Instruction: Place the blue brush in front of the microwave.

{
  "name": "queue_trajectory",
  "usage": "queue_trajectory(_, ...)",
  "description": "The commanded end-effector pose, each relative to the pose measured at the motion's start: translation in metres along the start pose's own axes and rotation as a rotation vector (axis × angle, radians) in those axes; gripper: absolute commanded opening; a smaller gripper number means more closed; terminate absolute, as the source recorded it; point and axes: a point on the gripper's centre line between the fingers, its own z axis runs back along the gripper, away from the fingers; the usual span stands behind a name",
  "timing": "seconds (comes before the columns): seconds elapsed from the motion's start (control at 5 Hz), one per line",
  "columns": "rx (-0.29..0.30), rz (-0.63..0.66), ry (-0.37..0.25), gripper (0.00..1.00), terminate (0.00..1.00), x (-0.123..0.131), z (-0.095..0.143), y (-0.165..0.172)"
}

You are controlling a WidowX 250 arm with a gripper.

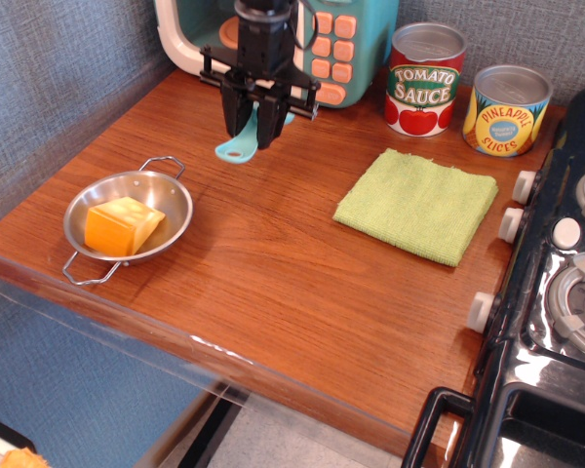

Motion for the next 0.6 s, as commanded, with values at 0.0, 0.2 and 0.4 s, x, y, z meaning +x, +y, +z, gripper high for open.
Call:
queue_trajectory(0.0, 0.065, 0.063, -0.051, 0.0, 0.0, 0.006, -0.006, 0.022)
queue_trajectory(0.2, 0.061, 0.08, -0.048, 0.0, 0.0, 0.005, -0.021, 0.019)
queue_trajectory(0.4, 0.038, 0.058, -0.063, 1.0, 0.0, 0.007, -0.02, 0.016)
